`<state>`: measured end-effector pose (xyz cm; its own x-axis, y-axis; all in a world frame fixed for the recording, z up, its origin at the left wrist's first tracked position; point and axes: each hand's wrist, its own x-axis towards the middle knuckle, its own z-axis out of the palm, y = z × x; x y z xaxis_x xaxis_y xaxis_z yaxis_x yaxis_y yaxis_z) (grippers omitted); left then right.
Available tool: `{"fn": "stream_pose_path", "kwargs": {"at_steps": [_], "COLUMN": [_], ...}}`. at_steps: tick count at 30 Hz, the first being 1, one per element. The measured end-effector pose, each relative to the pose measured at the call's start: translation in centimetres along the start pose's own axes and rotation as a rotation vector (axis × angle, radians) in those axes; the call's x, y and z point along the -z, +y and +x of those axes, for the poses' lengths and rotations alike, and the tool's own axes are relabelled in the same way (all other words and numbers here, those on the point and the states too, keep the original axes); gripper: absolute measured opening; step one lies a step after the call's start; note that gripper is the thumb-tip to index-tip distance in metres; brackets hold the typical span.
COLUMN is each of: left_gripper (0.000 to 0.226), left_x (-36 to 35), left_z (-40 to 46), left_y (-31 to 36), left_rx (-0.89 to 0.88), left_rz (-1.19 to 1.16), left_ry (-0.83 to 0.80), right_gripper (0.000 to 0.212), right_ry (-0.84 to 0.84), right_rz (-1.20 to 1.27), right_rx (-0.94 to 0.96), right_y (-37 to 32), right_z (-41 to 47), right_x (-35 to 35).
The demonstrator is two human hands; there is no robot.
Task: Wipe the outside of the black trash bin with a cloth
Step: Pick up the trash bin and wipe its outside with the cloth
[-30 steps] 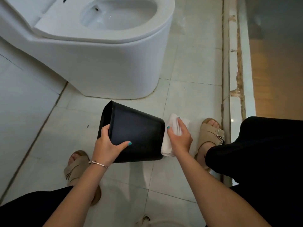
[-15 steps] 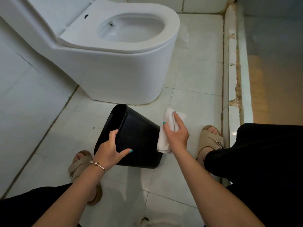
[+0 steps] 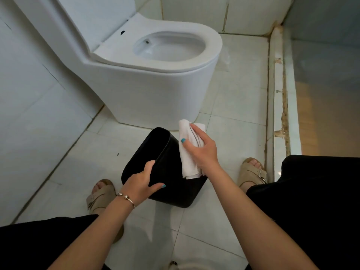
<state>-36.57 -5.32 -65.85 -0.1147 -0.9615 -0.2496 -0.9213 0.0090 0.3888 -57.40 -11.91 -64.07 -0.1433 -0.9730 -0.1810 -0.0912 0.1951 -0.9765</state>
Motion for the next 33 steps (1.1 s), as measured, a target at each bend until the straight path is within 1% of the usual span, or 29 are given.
{"fn": "stream_pose_path", "kwargs": {"at_steps": [5, 9, 12, 16, 18, 21, 22, 24, 26, 29, 31, 33], "left_gripper": [0.078, 0.078, 0.077, 0.076, 0.074, 0.076, 0.077, 0.077, 0.074, 0.071, 0.068, 0.064], "left_x": [-0.2, -0.4, -0.3, -0.2, 0.0, 0.4, 0.5, 0.7, 0.8, 0.9, 0.8, 0.7], "left_z": [-0.4, -0.3, -0.2, -0.2, -0.3, -0.5, -0.6, -0.9, -1.2, -1.5, -1.6, -1.6], "left_y": [-0.1, 0.1, -0.2, -0.8, -0.8, -0.7, -0.6, -0.7, -0.9, -1.4, -1.9, -2.4], "left_rx": [-0.016, -0.062, -0.05, -0.043, -0.04, -0.035, -0.036, -0.043, -0.052, -0.06, -0.079, -0.107], "left_rz": [0.017, 0.076, 0.082, 0.118, 0.133, 0.179, 0.197, 0.215, 0.215, 0.221, 0.226, 0.22], "left_ry": [0.001, 0.0, 0.005, 0.004, 0.007, 0.004, 0.004, 0.008, 0.013, 0.009, 0.014, 0.027], "right_gripper": [0.05, 0.049, 0.05, 0.051, 0.058, 0.086, 0.093, 0.094, 0.088, 0.089, 0.091, 0.086], "right_ry": [-0.066, -0.055, -0.051, -0.089, -0.105, -0.149, -0.157, -0.15, -0.132, -0.132, -0.152, -0.19], "right_rz": [-0.097, -0.113, -0.099, -0.091, -0.08, -0.111, -0.122, -0.115, -0.01, 0.253, 0.323, 0.357], "right_rx": [0.029, 0.067, 0.087, 0.071, 0.059, 0.057, 0.048, 0.013, -0.054, -0.178, -0.213, -0.245], "right_y": [-0.6, -0.6, -1.0, -1.7, -1.8, -1.8, -1.8, -1.6, -1.4, -1.2, -1.0, -0.7], "right_z": [-0.1, -0.8, -0.9, -1.0, -1.0, -1.1, -1.1, -1.1, -1.1, -1.1, -0.9, -0.8], "right_x": [0.2, 0.0, 0.0, 0.3, 0.5, 0.6, 0.6, 0.5, 0.5, 0.8, 1.1, 1.3]}}
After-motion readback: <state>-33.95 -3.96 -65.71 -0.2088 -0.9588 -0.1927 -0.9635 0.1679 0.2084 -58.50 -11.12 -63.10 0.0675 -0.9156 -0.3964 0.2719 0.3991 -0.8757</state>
